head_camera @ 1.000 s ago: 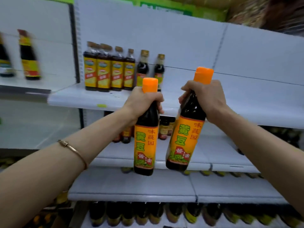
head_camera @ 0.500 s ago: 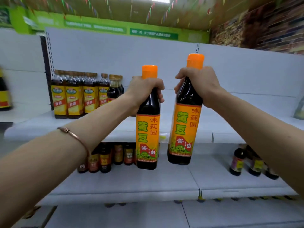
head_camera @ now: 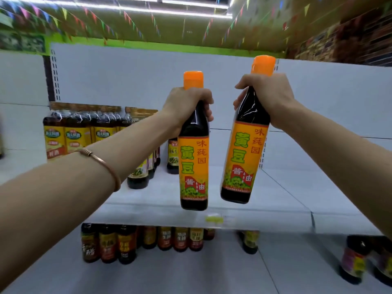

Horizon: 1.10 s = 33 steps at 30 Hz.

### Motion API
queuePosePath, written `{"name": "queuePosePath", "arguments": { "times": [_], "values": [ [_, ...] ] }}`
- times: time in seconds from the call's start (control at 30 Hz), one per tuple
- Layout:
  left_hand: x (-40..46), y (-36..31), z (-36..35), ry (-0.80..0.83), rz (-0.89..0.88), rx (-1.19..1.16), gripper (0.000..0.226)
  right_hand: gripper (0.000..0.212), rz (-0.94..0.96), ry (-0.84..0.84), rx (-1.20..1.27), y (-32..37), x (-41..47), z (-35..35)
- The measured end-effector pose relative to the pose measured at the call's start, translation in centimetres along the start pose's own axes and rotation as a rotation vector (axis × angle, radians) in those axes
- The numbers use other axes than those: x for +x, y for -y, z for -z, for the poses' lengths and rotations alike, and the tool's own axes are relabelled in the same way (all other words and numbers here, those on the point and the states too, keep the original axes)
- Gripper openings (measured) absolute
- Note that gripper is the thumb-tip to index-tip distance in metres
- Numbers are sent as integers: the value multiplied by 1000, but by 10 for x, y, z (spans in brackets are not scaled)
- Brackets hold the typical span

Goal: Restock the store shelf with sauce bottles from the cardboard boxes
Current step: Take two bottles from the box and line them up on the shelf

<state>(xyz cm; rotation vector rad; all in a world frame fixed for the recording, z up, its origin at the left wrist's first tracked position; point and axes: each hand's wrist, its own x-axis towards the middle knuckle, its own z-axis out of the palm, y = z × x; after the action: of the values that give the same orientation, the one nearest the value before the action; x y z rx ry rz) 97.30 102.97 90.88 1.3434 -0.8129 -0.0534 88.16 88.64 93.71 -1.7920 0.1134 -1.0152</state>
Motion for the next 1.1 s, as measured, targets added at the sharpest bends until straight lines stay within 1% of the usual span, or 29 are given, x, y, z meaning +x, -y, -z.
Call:
{"name": "queuePosePath", "arguments": {
  "times": [0.13, 0.33, 0.43, 0.53, 0.67, 0.77, 0.83, 0.93, 0.97, 1.03, 1.07, 1.1],
  "values": [
    [43, 30, -21, -39, 33, -15, 13, 17, -5, 84, -12, -38, 46, -4],
    [101, 60, -38, -129, 10, 43, 14, 17, 18, 263, -63, -90, 109, -17],
    [123, 79, -43, -179, 41, 72, 14, 16, -3, 304, -81, -122, 133, -25],
    [141, 101, -45, -209, 79, 128, 13, 13, -34, 333, -50, -153, 151, -30],
    [159, 129, -43, -250, 103, 235, 14, 16, -21, 338, -40, -186, 167, -39],
    [172, 143, -40, -277, 98, 232, 17, 18, 3, 265, -40, -205, 177, -43],
    [179, 147, -39, -279, 75, 238, 15, 20, 45, 211, -42, -214, 182, -47],
    [184, 154, -37, -242, 7, 302, 9, 28, 124, 213, -36, -220, 184, -50],
    [183, 158, -37, -238, -23, 337, 13, 35, 128, 222, -15, -221, 184, -51],
    [173, 168, -37, -263, -82, 414, 20, 56, 119, 225, -20, -224, 178, -53],
    [164, 174, -37, -283, -96, 448, 23, 63, 125, 231, -45, -227, 174, -54],
    [153, 180, -37, -304, -82, 467, 32, 61, 142, 242, -66, -231, 169, -54]
  ]
}}
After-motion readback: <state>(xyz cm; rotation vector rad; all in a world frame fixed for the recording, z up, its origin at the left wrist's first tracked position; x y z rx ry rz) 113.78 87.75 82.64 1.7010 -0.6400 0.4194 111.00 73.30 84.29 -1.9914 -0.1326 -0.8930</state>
